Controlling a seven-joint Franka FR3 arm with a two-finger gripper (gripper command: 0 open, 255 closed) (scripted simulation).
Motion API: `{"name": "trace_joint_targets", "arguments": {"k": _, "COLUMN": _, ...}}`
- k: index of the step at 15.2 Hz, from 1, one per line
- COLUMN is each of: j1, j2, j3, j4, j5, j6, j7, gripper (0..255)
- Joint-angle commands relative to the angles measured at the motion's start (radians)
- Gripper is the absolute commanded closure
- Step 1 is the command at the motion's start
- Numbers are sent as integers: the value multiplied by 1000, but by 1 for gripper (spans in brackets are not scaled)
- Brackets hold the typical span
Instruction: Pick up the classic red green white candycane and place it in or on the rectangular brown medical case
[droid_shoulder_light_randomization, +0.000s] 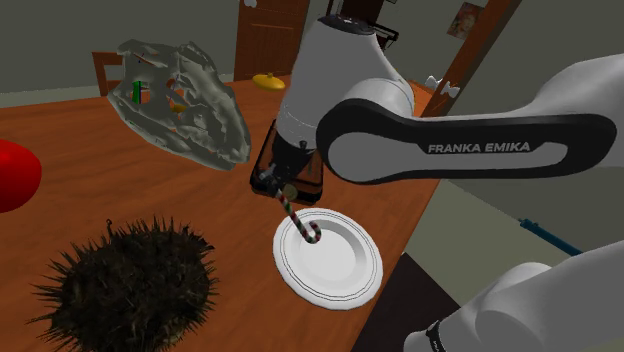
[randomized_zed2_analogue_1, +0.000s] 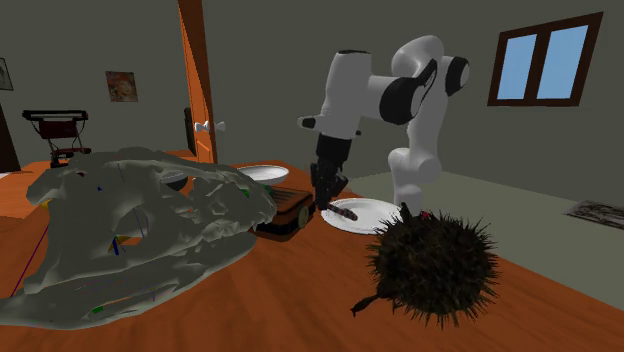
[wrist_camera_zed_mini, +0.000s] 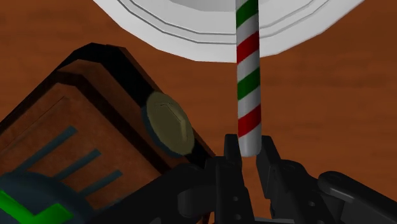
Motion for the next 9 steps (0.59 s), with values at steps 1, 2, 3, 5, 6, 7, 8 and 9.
{"name": "trace_joint_targets", "arguments": {"k": 1, "j1": 0, "j2": -4, "j3": -3, "j4": 24, "j5": 2, "j6": -27, "j7": -4, "gripper": 255}}
{"name": "trace_joint_targets", "arguments": {"k": 2, "j1": 0, "j2": -7, "j3": -5, "j4": 34, "j5": 5, "j6": -41, "j7": -7, "gripper": 255}}
{"name": "trace_joint_targets", "arguments": {"k": 3, "j1": 0, "j2": -10, "j3": -6, "j4": 45, "j5": 6, "j6": -54, "j7": -9, "gripper": 255}}
{"name": "trace_joint_targets", "arguments": {"k": 5, "j1": 0, "j2": -16, "j3": -10, "j4": 67, "j5": 10, "j6": -81, "j7": -14, "gripper": 255}}
{"name": "trace_joint_targets", "arguments": {"k": 6, "j1": 0, "j2": -18, "j3": -12, "j4": 79, "j5": 11, "j6": -94, "j7": -16, "gripper": 255}}
{"name": "trace_joint_targets", "arguments": {"k": 7, "j1": 0, "j2": -20, "j3": -13, "j4": 91, "j5": 12, "j6": -108, "j7": -19, "gripper": 255}}
{"name": "trace_joint_targets", "arguments": {"k": 8, "j1": 0, "j2": -22, "j3": -15, "j4": 102, "j5": 13, "j6": -121, "j7": -20, "gripper": 255}}
{"name": "trace_joint_targets", "arguments": {"k": 9, "j1": 0, "j2": -23, "j3": -16, "j4": 115, "j5": 14, "j6": -134, "j7": -22, "gripper": 255}}
